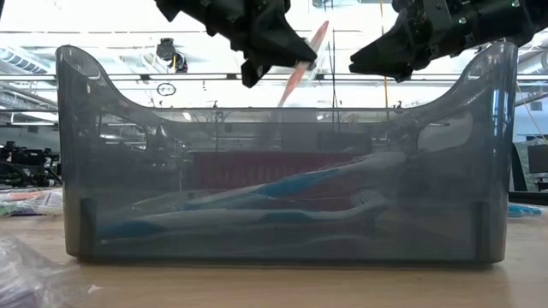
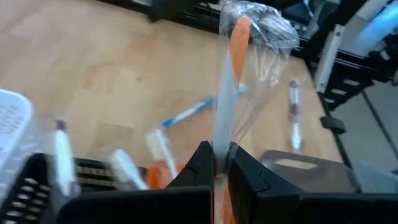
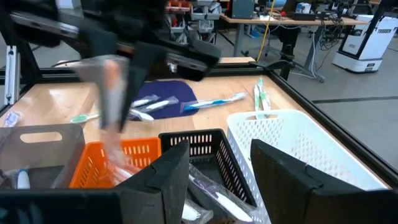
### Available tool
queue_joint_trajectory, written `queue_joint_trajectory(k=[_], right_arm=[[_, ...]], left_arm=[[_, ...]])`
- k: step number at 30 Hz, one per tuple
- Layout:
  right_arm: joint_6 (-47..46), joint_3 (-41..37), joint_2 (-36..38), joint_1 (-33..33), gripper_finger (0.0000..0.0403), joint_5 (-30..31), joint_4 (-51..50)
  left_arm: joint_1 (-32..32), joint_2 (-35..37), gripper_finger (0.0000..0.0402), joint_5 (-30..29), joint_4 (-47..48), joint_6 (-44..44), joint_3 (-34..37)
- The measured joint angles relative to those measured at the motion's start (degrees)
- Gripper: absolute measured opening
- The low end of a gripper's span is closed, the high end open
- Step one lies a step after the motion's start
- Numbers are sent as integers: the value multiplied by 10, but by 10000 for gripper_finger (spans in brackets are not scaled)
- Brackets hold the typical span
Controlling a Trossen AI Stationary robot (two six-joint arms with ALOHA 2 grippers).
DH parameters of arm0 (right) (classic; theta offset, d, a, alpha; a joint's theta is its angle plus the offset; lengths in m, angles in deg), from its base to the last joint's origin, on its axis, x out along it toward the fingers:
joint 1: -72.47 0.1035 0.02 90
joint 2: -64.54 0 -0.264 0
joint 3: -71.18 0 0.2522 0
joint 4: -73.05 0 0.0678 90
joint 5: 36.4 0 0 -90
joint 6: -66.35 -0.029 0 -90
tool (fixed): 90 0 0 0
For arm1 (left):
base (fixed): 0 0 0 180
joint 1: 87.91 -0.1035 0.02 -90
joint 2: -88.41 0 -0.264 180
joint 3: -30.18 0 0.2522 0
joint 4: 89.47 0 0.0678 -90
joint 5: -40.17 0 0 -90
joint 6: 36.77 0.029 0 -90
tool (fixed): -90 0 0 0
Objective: Pick & Place Toothbrushes
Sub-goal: Put the right orange toothbrush into the orange bin
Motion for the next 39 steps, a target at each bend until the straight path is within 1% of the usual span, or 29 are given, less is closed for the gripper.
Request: queue_joint_trajectory(k=[8, 12, 18, 27, 29, 35, 39], right_arm=[[0, 0, 0, 0, 160, 0, -1], [0, 0, 0, 0, 161, 0, -1], [0, 0, 0, 0, 158, -1, -1], [0, 0, 0, 0, 159, -1, -9], [0, 0, 0, 0, 158, -1, -9], [-1, 0, 0, 0, 161, -1, -15], [-27, 0, 0, 0, 160, -2, -34]], left_arm=[[25, 0, 7, -2, 34, -28, 0], [33, 0, 7, -19, 52, -43, 0], [36, 0, 10, -35, 66, -57, 0], [36, -3, 8, -36, 79, -62, 0], [36, -8, 17, -36, 79, -73, 0], [36, -15, 63, -47, 86, -72, 0], [36, -16, 85, -59, 87, -76, 0]])
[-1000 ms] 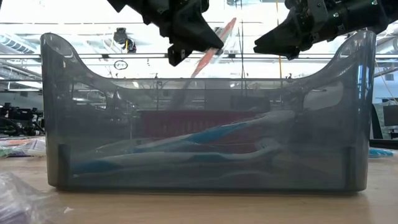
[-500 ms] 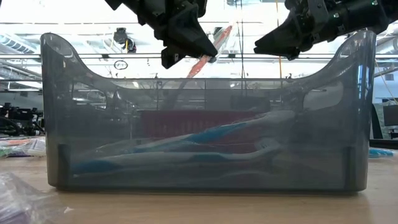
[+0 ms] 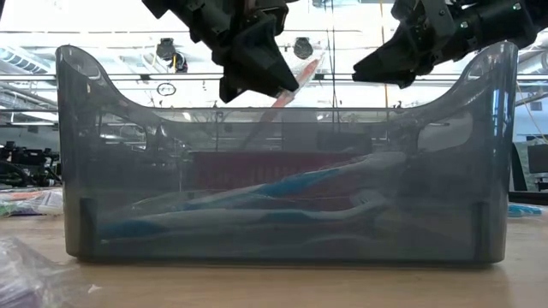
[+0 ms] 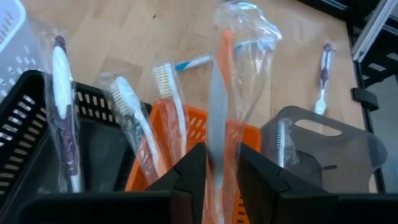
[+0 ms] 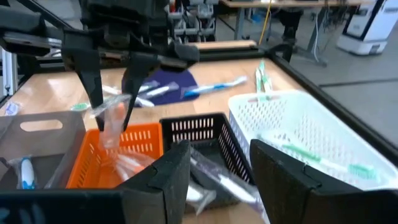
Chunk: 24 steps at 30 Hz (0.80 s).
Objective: Pick & Place Toothbrushes
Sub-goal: Put the right orange toothbrush into the orange bin, then put the right blue toothbrush into the black bin
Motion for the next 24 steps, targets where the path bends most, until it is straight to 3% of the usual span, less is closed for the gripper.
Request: queue_joint_trajectory(k=[15, 24], right_arm=[[-36, 0, 0, 1, 162, -5, -76], [-135, 0, 0, 3, 161, -117, -162]], left_arm=[[0, 0, 203, -8, 2, 4, 0], [-1, 0, 227, -8, -11, 29, 0]])
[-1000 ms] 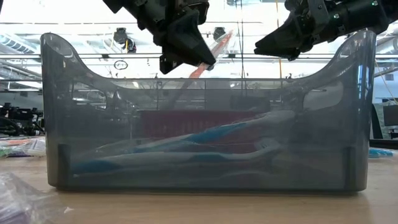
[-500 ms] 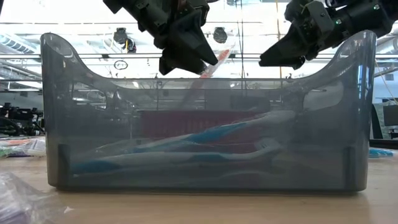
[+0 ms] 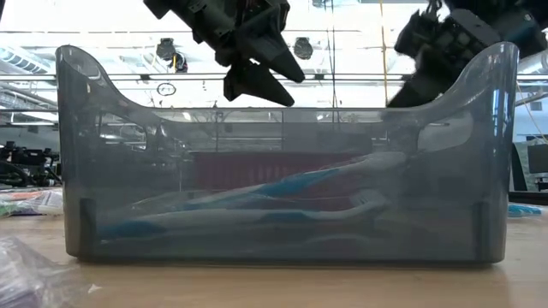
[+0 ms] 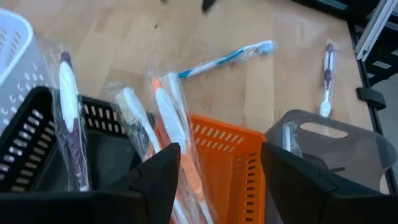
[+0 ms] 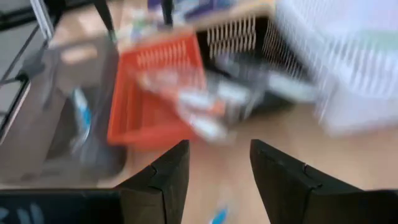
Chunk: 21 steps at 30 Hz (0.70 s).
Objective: Pick & Place Toothbrushes
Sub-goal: Put the right blue toothbrush into the black bin
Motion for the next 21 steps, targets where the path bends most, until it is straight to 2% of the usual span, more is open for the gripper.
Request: queue_joint_trajectory(k=[3, 11, 16, 21], right_arm=[[-49, -12, -5, 13, 160, -17, -29], [-174, -77, -7, 66, 160, -17, -26], [-217, -98, -7, 90, 160, -14, -15], [-236, -113, -7, 112, 160, 17, -3]], left_arm=[[0, 0, 228, 0, -9, 10, 0], [0, 0, 228, -13, -15, 14, 0], [0, 0, 228, -14, -15, 14, 0], [0, 0, 228, -14, -15, 14, 0]])
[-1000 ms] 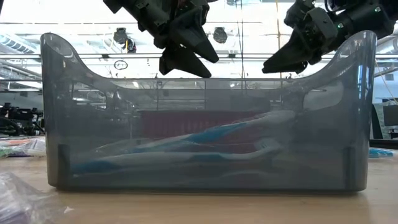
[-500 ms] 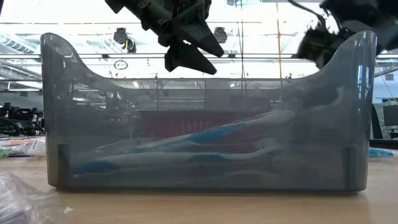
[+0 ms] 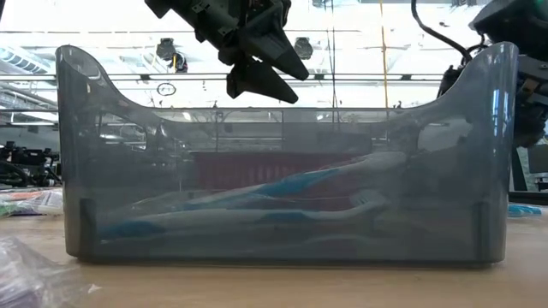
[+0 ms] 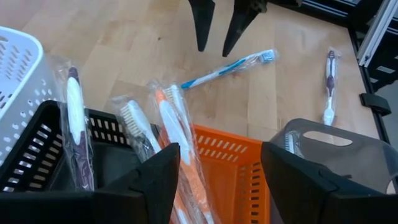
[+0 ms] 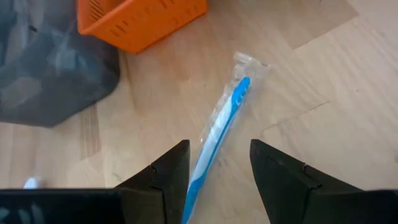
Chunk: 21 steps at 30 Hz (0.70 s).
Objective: Pick & Place Toothbrushes
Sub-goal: Put the right blue toothbrush into the black bin
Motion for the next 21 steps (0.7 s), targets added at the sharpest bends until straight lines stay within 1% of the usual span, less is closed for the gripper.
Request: queue_joint_trajectory(k=[2, 6, 9, 21], right_arm=[[-7, -11, 0, 7, 160, 11, 23], [-21, -36, -8, 20, 159, 14, 75], [-25, -46, -24, 27, 159, 15, 90], [-26, -49, -131, 30, 155, 14, 196]], left_arm=[[0, 0, 228, 0, 0, 0, 0], [0, 0, 228, 0, 0, 0, 0], [0, 0, 228, 0, 1, 7, 0], [0, 0, 228, 0, 1, 10, 0]])
